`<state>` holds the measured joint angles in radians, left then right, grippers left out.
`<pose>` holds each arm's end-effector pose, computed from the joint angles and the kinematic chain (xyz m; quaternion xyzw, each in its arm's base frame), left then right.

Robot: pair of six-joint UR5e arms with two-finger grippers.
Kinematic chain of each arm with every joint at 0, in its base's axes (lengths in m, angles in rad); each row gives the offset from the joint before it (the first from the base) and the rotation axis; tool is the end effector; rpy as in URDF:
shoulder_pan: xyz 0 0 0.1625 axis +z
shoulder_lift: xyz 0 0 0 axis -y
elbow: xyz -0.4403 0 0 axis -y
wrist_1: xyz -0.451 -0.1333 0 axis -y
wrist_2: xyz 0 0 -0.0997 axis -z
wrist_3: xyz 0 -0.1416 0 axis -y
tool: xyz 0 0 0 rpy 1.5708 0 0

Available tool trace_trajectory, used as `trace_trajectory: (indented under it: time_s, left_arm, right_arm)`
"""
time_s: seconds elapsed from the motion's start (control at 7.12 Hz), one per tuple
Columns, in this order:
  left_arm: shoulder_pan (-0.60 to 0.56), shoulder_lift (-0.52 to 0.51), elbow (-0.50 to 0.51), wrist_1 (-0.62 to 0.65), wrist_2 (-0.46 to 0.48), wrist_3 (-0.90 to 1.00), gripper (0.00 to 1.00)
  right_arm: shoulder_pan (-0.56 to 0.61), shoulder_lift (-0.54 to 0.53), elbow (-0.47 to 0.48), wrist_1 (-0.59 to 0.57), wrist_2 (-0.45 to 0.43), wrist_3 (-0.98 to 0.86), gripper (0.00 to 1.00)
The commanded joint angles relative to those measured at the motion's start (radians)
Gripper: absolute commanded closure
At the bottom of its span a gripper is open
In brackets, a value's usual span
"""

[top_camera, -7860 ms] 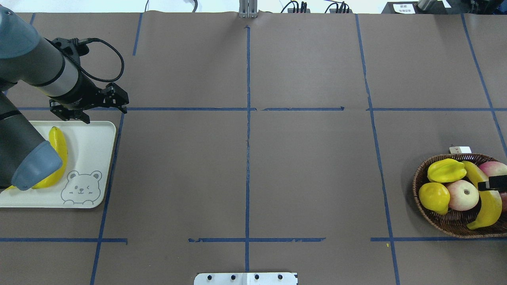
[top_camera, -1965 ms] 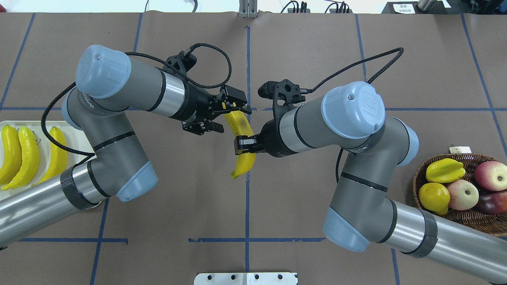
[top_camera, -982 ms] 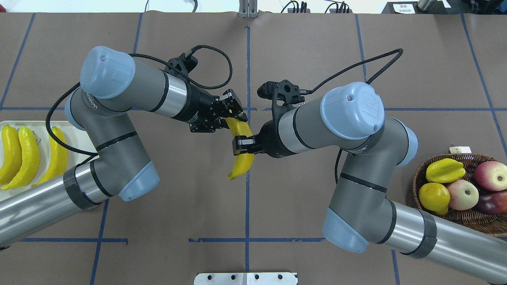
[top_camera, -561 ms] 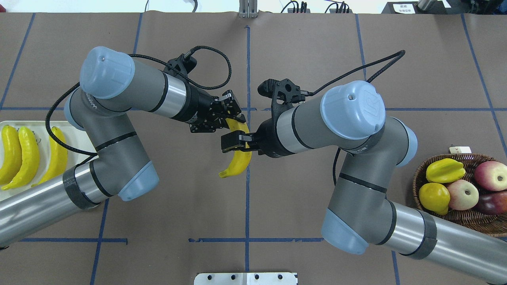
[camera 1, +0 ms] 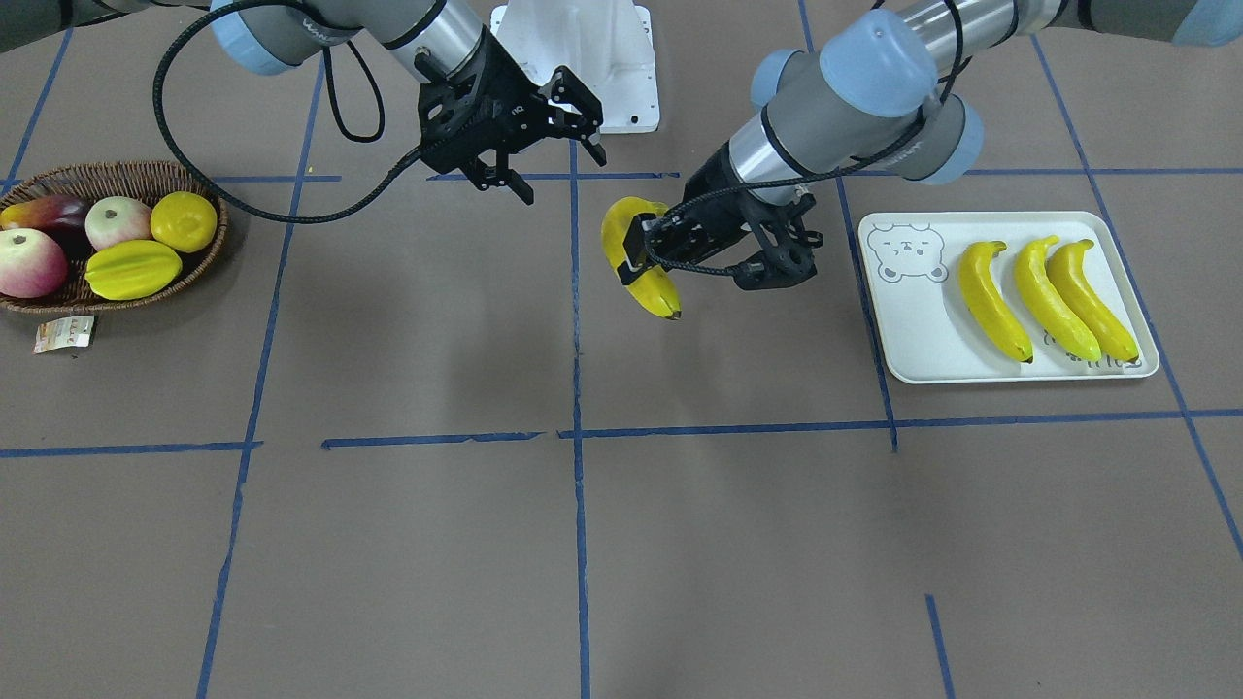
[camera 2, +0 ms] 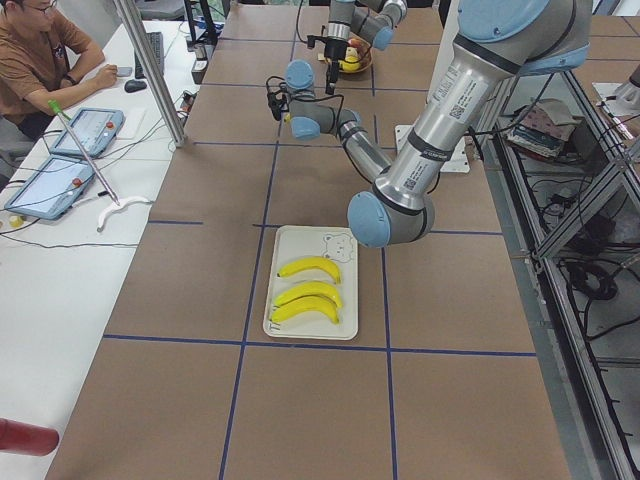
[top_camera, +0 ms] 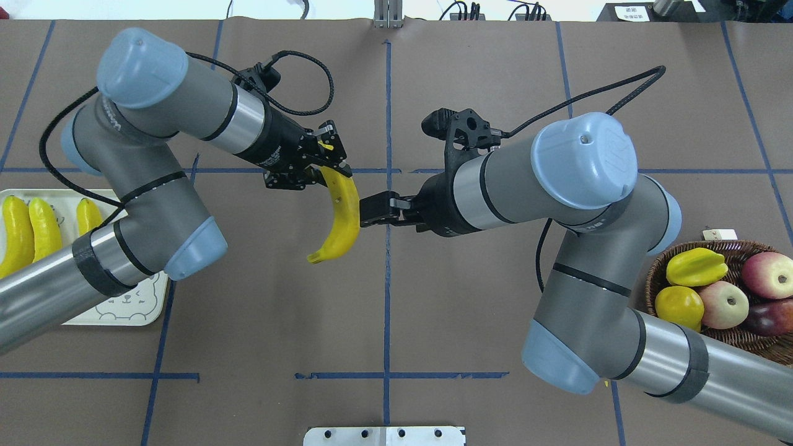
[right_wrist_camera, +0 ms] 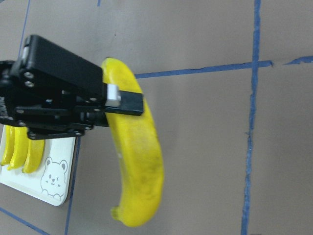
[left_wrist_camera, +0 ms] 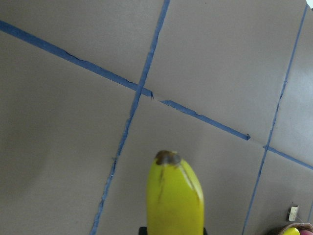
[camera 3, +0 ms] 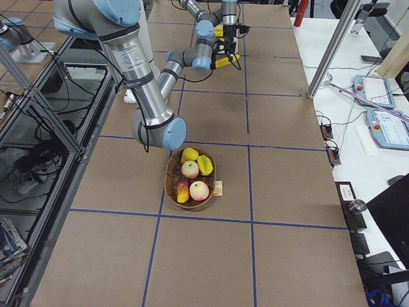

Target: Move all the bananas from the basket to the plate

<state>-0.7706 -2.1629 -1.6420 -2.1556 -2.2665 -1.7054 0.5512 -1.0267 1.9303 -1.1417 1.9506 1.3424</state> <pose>0.4983 -0.5431 0.1901 -0.0910 0.6083 -0.1545 0.7732 -0.5185 -0.4136 0.1191 0.0934 -0.6179 0.0089 0.7807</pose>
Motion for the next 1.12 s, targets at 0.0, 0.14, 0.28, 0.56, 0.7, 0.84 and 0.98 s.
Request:
trace_trajectory:
  time_s: [0.0, 0.14, 0.28, 0.56, 0.7, 0.84, 0.98]
  left_arm:
    - [-0.111, 0.113, -0.009, 0.083, -0.086, 0.108, 1.0]
    - [-0.13, 0.159, -0.009, 0.104, -0.084, 0.197, 1.0]
    - [-0.183, 0.248, -0.012, 0.105, -0.082, 0.33, 1.0]
    - [-0.213, 0.404, -0.005, 0.106, -0.068, 0.459, 1.0]
    - [-0.201, 0.461, -0.012, 0.105, -0.026, 0.46, 1.0]
    - [-0.194, 0.477, -0.004, 0.105, 0.005, 0.46, 1.0]
    - [-0.187, 0.482, 0.005, 0.106, 0.007, 0.46, 1.0]
  right_arm:
    - [0.033, -0.055, 0.039, -0.003, 0.001, 0.0, 0.0]
    - [0.045, -0.064, 0.041, -0.003, 0.001, 0.0, 0.0]
    - [0.055, -0.068, 0.041, -0.001, -0.001, 0.0, 0.0]
    - [0.064, -0.084, 0.036, -0.001, -0.002, 0.0, 0.0]
    - [0.064, -0.088, 0.035, -0.001, -0.002, 0.0, 0.0]
    - [0.065, -0.092, 0.035, -0.001, -0.002, -0.002, 0.0]
    - [0.066, -0.092, 0.035, -0.001, -0.002, -0.002, 0.0]
